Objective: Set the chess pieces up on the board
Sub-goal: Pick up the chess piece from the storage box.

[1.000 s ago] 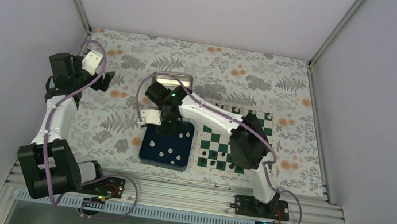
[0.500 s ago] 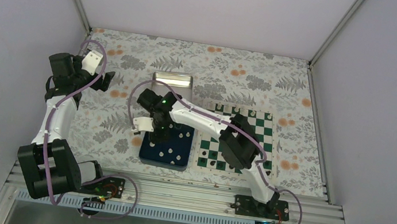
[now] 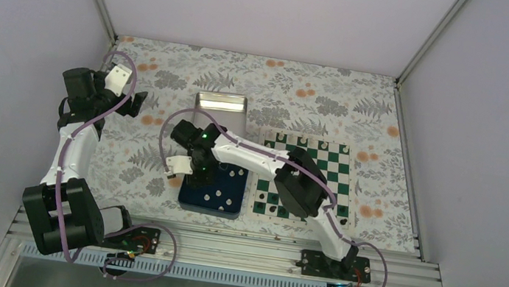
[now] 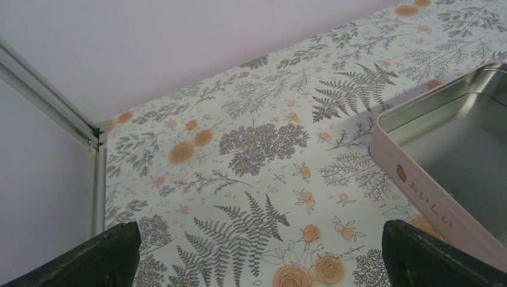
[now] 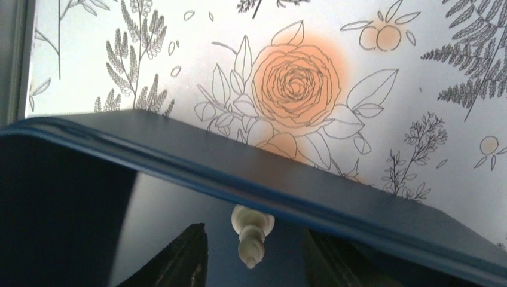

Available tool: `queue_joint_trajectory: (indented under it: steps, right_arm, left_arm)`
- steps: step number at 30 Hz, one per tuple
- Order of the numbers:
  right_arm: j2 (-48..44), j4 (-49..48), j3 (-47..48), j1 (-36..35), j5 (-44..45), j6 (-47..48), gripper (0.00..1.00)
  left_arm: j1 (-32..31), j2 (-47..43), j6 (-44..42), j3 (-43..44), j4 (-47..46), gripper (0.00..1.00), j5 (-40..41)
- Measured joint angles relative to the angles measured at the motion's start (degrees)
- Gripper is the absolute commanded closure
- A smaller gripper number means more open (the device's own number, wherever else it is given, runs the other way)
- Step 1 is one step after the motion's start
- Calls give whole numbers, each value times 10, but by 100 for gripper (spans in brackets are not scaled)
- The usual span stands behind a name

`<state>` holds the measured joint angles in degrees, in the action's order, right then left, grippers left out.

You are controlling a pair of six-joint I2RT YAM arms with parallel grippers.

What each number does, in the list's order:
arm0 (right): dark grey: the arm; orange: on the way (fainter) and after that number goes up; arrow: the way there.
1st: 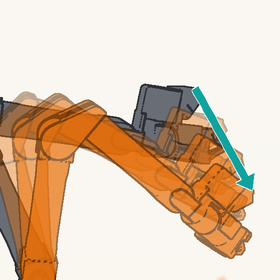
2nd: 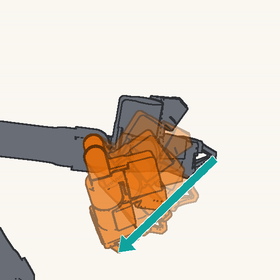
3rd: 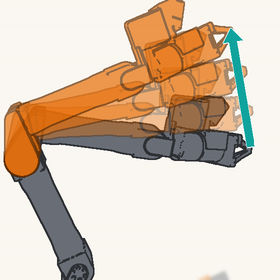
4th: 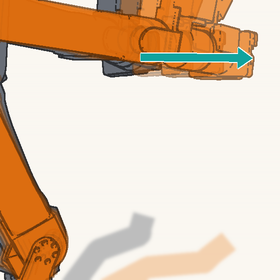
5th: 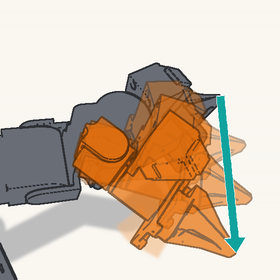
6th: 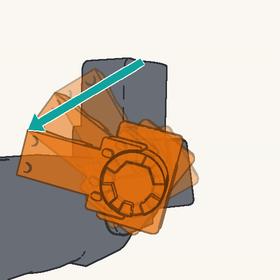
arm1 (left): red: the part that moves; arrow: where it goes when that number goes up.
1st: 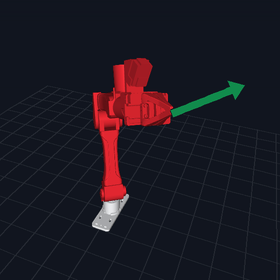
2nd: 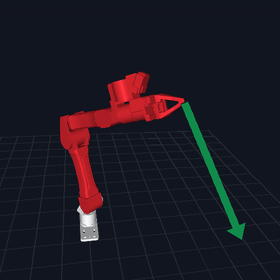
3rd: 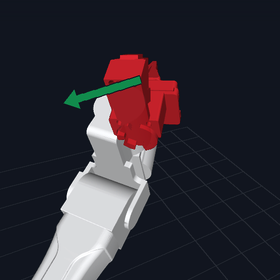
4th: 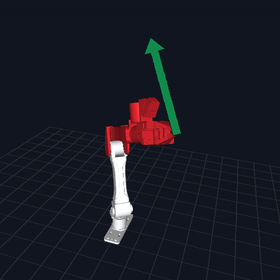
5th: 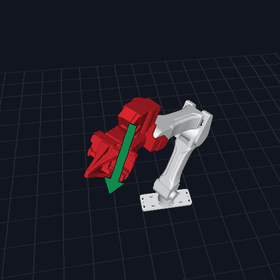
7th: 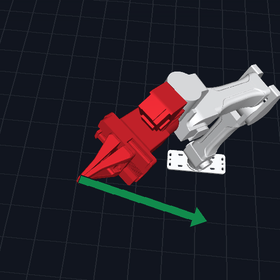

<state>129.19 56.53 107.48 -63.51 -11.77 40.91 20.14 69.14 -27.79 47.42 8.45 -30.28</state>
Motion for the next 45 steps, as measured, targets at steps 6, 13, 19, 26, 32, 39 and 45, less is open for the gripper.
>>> queue_joint_trajectory:
  steps: [6,13,19,26,32,39,45]
  right_arm:
    - [3,-14,0,-6,1,-2,75]
    - [3,-11,0,-6,5,-2,68]
    - [3,-12,-5,-6,9,-2,71]
    - [5,-15,-10,-6,16,-3,87]
    - [5,-15,-14,-6,20,-5,94]
    - [-8,10,-9,7,25,-7,95]
    - [-111,44,12,105,35,-18,95]
  left_arm:
    - [0,0,0,0,0,0,0]
    - [0,0,0,0,0,0,0]
    - [0,0,0,0,0,0,0]
    - [0,0,0,0,0,0,0]
    - [0,0,0,0,0,0,0]
    - [0,0,0,0,0,0,0]
    - [0,0,0,0,0,0,0]
